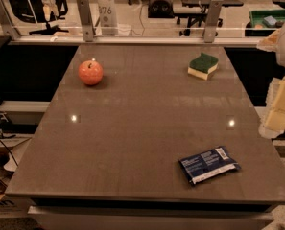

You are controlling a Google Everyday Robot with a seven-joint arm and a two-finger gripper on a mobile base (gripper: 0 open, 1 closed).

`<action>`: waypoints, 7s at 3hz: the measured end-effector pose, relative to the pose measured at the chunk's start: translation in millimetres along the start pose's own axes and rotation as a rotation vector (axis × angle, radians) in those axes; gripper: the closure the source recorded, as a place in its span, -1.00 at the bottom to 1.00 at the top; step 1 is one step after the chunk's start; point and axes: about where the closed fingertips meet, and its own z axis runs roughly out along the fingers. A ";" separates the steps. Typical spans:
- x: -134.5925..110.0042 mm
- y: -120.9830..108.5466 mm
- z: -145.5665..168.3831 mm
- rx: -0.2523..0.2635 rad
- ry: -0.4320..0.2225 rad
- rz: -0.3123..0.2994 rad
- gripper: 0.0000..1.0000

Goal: Move sponge near rxbar blueberry

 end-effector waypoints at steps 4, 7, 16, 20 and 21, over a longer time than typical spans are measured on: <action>-28.7 -70.3 43.6 -0.024 -0.167 0.086 -1.00; -39.6 -166.9 92.3 0.040 -0.302 0.215 -1.00; -25.7 -259.6 240.3 -0.008 -0.352 0.359 0.31; -58.7 -161.0 136.5 -0.159 -0.376 0.144 1.00; -59.5 -122.6 114.9 -0.183 -0.382 0.133 1.00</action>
Offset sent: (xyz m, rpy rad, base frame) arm 0.0505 0.0060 -0.0154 0.1238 0.0169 -0.0500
